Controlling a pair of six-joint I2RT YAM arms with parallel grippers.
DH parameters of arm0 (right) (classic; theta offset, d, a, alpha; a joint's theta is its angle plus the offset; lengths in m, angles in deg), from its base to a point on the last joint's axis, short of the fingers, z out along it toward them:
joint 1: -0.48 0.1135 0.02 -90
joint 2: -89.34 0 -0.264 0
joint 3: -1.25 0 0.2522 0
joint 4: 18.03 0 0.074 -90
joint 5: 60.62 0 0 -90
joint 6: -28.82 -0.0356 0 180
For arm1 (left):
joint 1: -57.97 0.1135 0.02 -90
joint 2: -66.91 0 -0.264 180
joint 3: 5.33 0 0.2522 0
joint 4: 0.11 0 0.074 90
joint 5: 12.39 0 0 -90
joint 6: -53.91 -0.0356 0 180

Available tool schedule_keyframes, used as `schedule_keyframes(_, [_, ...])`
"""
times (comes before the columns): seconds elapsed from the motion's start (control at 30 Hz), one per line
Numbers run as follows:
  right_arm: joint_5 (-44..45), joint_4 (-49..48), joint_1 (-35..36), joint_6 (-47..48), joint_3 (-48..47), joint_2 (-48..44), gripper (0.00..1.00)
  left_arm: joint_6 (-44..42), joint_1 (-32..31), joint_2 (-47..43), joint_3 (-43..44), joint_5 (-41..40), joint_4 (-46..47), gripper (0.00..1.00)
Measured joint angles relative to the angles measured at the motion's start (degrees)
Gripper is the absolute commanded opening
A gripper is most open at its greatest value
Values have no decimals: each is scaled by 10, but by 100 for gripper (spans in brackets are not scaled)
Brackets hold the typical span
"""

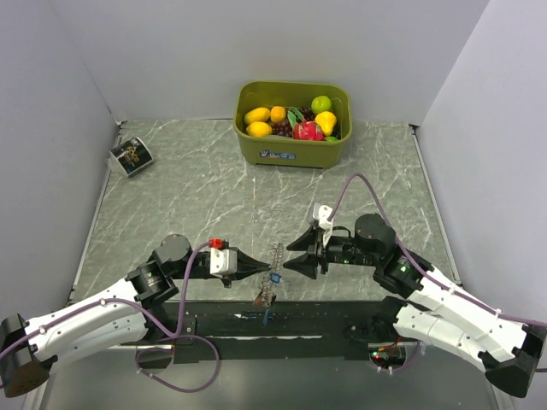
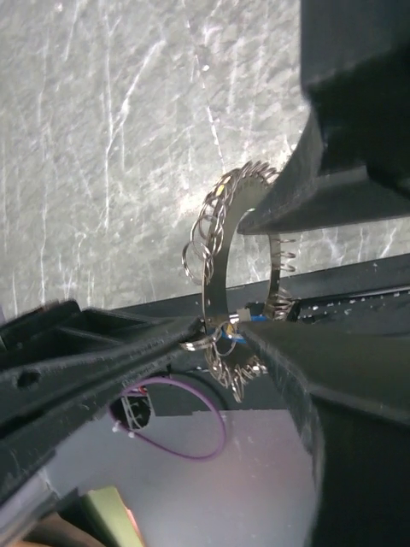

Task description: Put the keys on the keyring

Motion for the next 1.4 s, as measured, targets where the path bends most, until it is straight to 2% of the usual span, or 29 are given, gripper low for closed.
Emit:
schedule_keyframes(0.17, [29,1,0,-44,0,14,71,-7,0,-2,-1,0,-7,1])
schedule_keyframes(0.47, [115,56,0,-135,-37,43,75,-10,0,-2,-1,-1,-12,1])
schedule_keyframes(0.7, [174,100,0,-220,-103,56,71,-10,0,-2,-2,-3,-11,1])
schedule_keyframes(0.87, [187,120,0,-259,-121,84,64,-10,0,-2,-2,-5,-11,1])
schedule_keyframes(1.13, [186,152,0,-291,-134,136,64,-12,0,-2,-2,-6,-11,1])
schedule_keyframes(1.4, [181,181,0,-309,-161,146,64,-12,0,5,-2,-6,-12,1])
